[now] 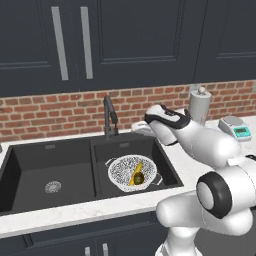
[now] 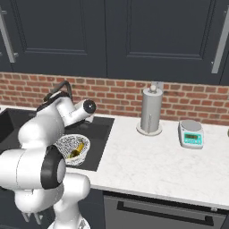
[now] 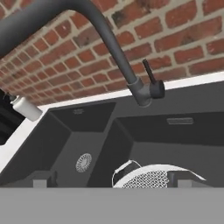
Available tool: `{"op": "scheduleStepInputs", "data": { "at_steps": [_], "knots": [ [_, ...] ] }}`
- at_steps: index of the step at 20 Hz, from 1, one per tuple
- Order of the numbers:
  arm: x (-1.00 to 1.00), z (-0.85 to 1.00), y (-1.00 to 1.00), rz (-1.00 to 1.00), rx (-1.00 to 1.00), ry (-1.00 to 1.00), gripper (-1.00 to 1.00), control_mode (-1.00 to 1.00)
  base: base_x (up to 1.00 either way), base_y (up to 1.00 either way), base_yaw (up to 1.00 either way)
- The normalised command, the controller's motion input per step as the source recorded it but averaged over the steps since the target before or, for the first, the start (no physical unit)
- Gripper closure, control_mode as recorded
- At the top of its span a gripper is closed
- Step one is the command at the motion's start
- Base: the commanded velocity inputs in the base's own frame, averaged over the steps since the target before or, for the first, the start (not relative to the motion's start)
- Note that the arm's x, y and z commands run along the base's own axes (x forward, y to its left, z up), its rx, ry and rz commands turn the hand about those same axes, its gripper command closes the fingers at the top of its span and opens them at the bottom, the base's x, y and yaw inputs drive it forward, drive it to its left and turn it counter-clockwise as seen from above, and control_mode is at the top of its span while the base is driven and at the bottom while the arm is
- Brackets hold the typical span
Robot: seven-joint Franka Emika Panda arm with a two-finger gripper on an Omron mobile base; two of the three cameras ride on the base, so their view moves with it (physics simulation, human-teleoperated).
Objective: Put the colander in the sink, put the banana, kiwi in the colander, and turn on the sink faucet and pour water over the colander.
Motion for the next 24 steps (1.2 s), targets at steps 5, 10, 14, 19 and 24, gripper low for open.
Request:
{"op": "scheduleStepInputs", "data": {
  "at_steps": [5,10,14,19,24],
  "knots": [
    [0.52,-0.1,0.0,0.0,0.06,0.0,-1.0,-1.0,0.0,0.0,0.0],
    [0.45,-0.02,0.0,0.0,0.08,0.0,-1.0,-1.0,0.0,0.0,0.0],
    [0.22,-0.12,0.06,0.0,0.05,0.0,-1.0,-1.0,0.0,0.0,0.0],
    [0.17,-0.17,0.35,0.0,0.01,0.0,-1.0,-1.0,0.0,0.0,0.0],
    [0.33,-0.07,0.29,0.0,0.01,0.0,-1.0,-1.0,0.0,0.0,0.0]
  ]
}}
